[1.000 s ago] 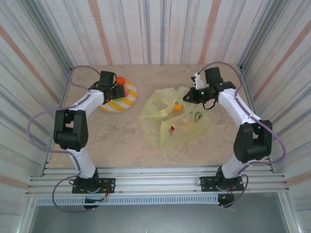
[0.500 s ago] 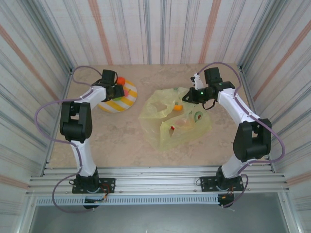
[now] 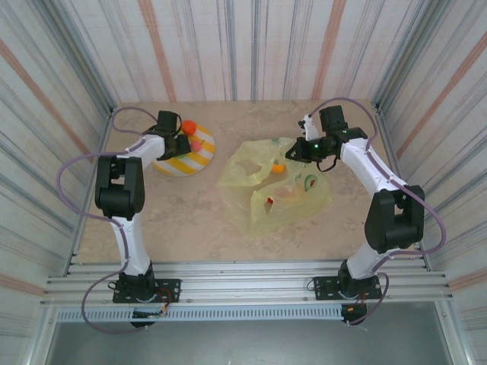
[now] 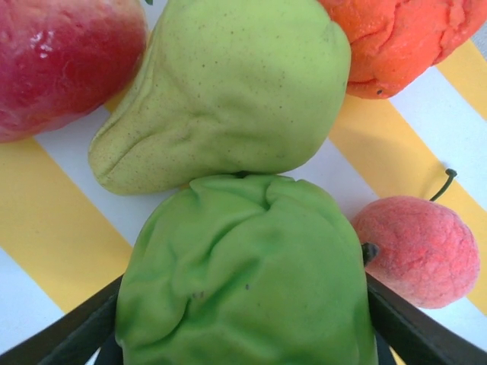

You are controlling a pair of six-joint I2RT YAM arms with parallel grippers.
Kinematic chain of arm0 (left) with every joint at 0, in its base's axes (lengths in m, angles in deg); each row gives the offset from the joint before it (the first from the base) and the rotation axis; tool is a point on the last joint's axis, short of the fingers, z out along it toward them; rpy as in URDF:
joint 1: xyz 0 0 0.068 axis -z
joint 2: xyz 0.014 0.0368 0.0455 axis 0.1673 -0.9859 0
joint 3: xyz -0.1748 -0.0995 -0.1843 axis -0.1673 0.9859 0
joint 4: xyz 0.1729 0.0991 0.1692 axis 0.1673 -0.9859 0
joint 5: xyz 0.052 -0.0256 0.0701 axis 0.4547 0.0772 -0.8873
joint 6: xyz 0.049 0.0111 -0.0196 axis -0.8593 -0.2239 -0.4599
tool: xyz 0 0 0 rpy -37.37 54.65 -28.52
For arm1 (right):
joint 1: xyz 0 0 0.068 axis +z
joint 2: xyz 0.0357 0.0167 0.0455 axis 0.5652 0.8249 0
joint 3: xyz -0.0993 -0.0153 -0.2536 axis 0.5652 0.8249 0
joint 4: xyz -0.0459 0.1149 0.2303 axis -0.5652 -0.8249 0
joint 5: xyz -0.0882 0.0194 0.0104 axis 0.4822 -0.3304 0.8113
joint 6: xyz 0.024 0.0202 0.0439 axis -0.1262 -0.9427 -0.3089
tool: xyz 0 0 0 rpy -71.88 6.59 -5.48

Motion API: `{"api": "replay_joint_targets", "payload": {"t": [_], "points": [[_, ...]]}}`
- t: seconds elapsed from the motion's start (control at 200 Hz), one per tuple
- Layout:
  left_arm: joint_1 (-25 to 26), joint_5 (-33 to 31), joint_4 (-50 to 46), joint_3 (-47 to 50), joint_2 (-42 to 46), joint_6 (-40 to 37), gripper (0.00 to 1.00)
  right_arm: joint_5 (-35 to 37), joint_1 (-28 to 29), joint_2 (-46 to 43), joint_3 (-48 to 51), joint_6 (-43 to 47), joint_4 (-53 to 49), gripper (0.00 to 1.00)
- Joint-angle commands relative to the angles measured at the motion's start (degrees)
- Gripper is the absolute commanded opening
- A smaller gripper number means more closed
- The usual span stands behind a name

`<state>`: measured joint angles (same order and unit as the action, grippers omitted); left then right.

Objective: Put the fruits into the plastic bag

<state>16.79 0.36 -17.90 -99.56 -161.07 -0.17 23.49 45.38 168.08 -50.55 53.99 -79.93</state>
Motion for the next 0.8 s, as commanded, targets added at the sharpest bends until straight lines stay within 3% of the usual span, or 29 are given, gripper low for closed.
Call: {"api": "replay_joint_targets", "payload": {"t": [0.0, 0.245, 0.481, 0.611, 0.797], "points": [[-0.5, 0.6, 1.6, 2.3, 2.1, 0.1, 0.64, -1.1, 0.0, 0.9, 0.2, 0.1, -0.2, 0.00], [-0.5, 1.0, 3.8, 10.6, 11.2, 0.6, 0.57, -1.1, 0.2, 0.7, -0.2, 0.1, -0.5, 0.00], [2.7, 5.1, 7.2, 25.2, 31.4, 3.6, 0.56, -1.4, 0.2, 1.0, -0.2, -0.6, -0.2, 0.00], [9.1, 10.3, 8.7, 32.0, 43.1, 5.9, 0.56, -2.4, 0.1, 1.5, -0.7, -1.6, 0.0, 0.00], [25.4, 11.9, 9.2, 36.9, 51.1, 7.0, 0.56, -3.3, 0.2, 2.1, -1.0, -2.4, 0.6, 0.00]]}}
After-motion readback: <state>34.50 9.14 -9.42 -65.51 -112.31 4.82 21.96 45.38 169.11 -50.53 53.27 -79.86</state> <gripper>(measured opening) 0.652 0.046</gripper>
